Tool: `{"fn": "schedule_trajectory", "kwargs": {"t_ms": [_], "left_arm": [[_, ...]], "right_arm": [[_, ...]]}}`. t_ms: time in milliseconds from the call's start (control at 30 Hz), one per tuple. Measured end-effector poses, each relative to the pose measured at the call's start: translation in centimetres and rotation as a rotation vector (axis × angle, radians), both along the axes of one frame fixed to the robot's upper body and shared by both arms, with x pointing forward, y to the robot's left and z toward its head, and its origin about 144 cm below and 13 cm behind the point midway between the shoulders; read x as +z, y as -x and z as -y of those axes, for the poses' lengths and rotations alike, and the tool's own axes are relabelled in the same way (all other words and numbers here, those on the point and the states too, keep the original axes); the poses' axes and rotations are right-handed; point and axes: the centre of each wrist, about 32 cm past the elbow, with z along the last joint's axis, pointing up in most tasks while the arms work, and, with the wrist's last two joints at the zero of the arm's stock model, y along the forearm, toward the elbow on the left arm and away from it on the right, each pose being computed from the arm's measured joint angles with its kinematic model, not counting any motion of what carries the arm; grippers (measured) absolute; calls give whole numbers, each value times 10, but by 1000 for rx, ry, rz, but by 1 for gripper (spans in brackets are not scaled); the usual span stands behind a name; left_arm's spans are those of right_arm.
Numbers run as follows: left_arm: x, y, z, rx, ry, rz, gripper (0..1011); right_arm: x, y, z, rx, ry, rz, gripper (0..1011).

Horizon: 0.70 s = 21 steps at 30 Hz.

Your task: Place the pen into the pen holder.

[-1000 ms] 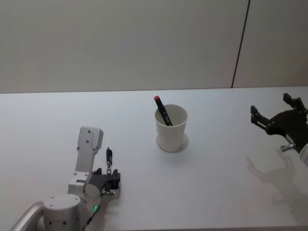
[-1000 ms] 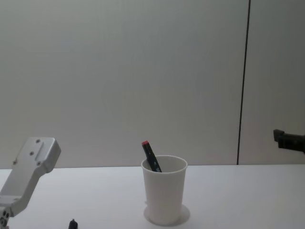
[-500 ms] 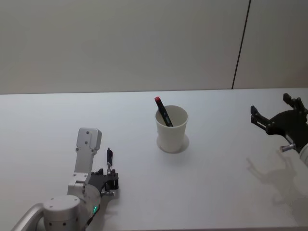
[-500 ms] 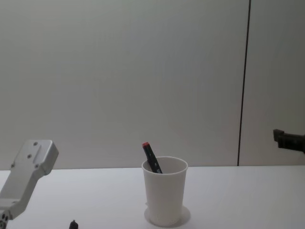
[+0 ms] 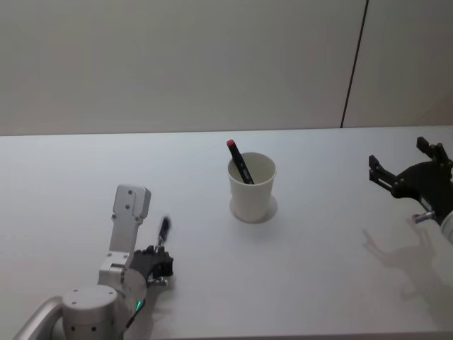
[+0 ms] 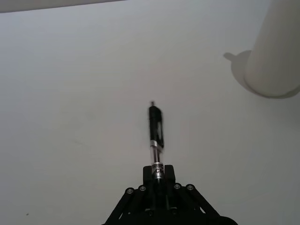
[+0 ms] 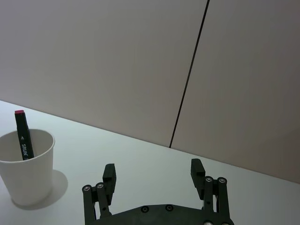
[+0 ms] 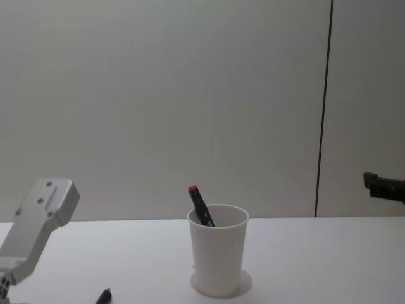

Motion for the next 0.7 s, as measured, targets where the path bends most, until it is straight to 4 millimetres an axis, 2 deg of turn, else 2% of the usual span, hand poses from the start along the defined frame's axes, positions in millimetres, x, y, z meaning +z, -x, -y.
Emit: {"fn": "schedule_trajectory", "kwargs": {"t_ms": [100, 700], "left_arm": [[3, 0, 0, -2, -6, 11, 138], [21, 2, -3, -19, -53, 118, 137]], "right_arm": [[0, 0, 0, 0, 0, 0, 1002], [0, 0, 0, 0, 0, 0, 1002]]}}
